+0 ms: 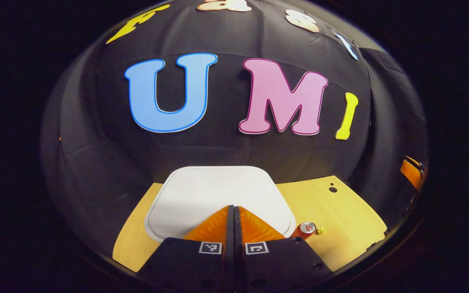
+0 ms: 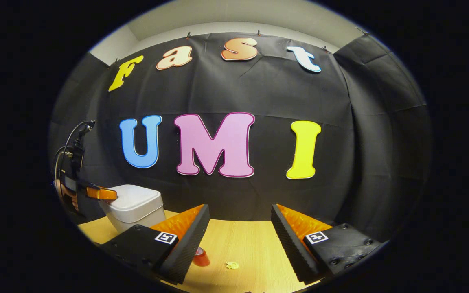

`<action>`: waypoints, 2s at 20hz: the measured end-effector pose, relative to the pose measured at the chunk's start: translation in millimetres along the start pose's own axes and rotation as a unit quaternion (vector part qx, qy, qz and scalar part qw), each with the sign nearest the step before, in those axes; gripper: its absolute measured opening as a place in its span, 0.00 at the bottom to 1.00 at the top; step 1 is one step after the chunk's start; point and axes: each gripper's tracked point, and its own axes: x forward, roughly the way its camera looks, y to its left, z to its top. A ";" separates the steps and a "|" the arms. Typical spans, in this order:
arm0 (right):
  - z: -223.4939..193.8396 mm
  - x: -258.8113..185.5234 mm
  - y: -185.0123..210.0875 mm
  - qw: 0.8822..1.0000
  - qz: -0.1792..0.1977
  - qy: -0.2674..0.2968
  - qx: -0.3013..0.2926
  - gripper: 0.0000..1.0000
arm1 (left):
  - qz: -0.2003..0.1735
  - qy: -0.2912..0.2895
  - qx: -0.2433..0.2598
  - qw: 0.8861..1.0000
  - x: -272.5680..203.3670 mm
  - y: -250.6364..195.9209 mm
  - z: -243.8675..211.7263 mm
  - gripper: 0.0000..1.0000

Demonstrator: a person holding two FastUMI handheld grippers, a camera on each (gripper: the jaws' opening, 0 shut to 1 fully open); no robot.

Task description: Press the lid of the desktop garbage bin to open it, pick up the crumpled paper on the desktop and throw it into the bin, then pick up the pop can on the desktop and drop it into the bin, and finally close the garbage bin lid.

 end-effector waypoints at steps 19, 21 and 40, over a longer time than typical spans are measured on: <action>41.6 -45.1 0.7 0.998 -0.045 -0.020 -0.038 0.98 | -0.041 -0.224 -0.062 0.972 -167.8 -76.4 112.9 0.31; 33.3 -43.8 1.1 0.998 -0.044 -0.005 -0.045 0.98 | -0.048 -0.226 -0.075 0.970 -176.1 -82.1 104.9 0.55; -242.0 77.6 18.8 0.935 0.043 0.352 -0.026 0.98 | 0.051 -0.137 -0.049 0.988 -158.7 -46.4 -4.3 0.95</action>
